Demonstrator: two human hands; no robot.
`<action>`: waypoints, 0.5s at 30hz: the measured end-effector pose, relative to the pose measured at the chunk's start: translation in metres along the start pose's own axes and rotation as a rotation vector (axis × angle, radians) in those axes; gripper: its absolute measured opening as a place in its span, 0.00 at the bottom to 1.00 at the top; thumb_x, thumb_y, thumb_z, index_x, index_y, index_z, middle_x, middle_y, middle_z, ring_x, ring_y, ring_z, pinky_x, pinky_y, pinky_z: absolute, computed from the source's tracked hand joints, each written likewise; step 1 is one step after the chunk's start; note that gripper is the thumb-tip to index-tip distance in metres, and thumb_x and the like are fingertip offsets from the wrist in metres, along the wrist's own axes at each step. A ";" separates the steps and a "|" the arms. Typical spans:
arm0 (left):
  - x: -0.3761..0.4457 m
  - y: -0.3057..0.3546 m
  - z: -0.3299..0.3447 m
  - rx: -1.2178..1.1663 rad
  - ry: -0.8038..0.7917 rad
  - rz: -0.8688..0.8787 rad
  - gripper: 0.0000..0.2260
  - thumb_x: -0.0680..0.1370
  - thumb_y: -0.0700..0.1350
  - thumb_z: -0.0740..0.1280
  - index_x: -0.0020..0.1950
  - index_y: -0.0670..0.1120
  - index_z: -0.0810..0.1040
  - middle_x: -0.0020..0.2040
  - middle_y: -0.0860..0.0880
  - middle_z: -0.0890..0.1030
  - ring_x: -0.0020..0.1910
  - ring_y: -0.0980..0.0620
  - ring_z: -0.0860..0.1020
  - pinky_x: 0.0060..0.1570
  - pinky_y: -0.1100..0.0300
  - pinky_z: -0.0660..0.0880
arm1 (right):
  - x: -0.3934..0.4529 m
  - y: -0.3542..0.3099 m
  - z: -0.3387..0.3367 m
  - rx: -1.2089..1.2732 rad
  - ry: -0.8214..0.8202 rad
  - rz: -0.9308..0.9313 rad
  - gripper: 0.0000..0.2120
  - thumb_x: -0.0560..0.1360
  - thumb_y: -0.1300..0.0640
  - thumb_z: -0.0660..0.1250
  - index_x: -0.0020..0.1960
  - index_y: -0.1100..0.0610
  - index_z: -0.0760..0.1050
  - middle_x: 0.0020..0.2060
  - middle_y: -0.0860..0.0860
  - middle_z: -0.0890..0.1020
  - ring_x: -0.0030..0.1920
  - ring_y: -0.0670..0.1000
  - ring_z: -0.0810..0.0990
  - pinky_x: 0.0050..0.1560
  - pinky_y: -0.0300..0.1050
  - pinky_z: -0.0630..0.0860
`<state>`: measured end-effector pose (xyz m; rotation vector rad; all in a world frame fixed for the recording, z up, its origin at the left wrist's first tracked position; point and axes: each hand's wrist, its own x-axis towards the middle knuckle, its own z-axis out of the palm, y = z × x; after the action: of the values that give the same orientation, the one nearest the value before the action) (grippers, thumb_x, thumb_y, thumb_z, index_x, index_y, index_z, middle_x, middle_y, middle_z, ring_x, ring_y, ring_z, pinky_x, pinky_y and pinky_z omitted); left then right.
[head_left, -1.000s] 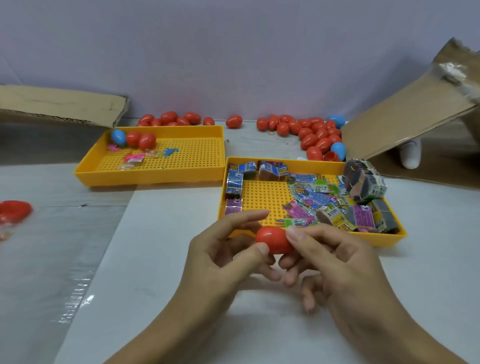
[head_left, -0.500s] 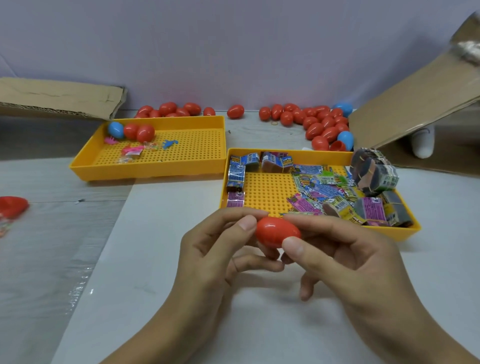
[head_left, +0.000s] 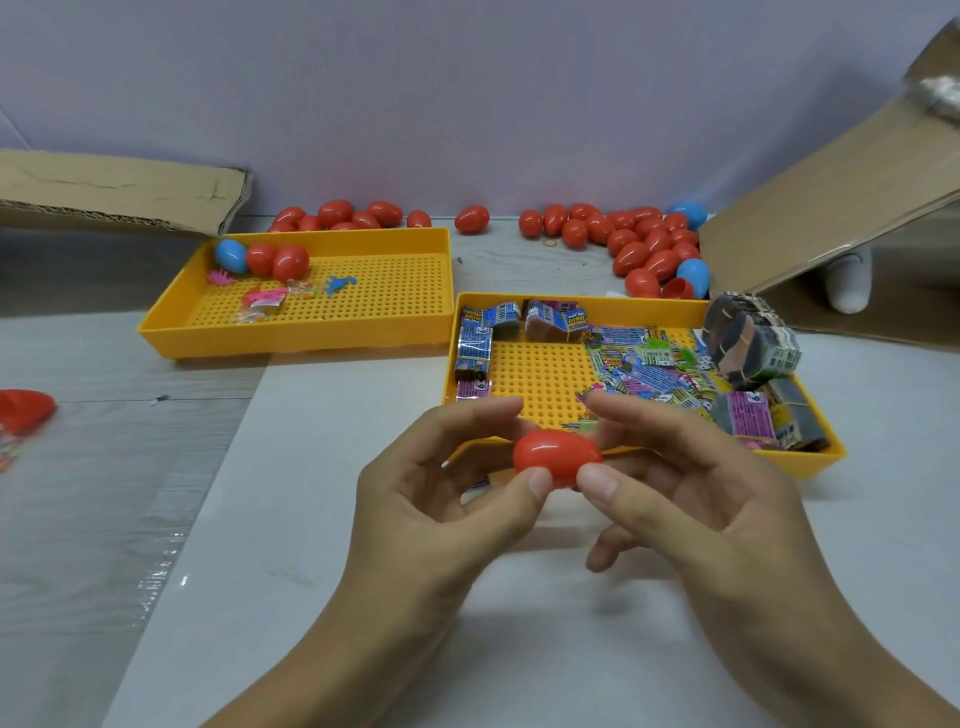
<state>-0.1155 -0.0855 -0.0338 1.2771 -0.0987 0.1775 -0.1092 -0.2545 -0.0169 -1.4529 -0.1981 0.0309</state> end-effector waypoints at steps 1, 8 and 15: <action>0.000 0.000 0.000 0.004 -0.011 0.003 0.16 0.65 0.44 0.76 0.52 0.51 0.85 0.50 0.45 0.85 0.49 0.48 0.85 0.48 0.61 0.80 | 0.000 -0.001 0.000 -0.016 0.007 0.006 0.17 0.65 0.54 0.78 0.54 0.50 0.84 0.45 0.54 0.84 0.42 0.52 0.83 0.30 0.45 0.79; 0.000 0.000 0.002 0.029 -0.057 0.039 0.17 0.66 0.42 0.74 0.55 0.47 0.84 0.50 0.47 0.86 0.52 0.51 0.84 0.50 0.66 0.78 | 0.001 -0.003 0.002 -0.027 -0.008 -0.078 0.14 0.65 0.59 0.77 0.51 0.54 0.84 0.43 0.54 0.86 0.39 0.51 0.83 0.30 0.41 0.79; 0.001 0.000 0.000 0.046 -0.017 0.071 0.14 0.67 0.43 0.77 0.52 0.49 0.84 0.50 0.45 0.86 0.52 0.47 0.85 0.49 0.62 0.80 | 0.006 -0.001 -0.009 -0.480 0.035 -0.393 0.15 0.68 0.54 0.76 0.54 0.53 0.83 0.49 0.48 0.82 0.49 0.52 0.82 0.42 0.43 0.81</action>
<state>-0.1148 -0.0858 -0.0338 1.3219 -0.1555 0.2313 -0.1021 -0.2629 -0.0164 -1.8650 -0.4842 -0.3850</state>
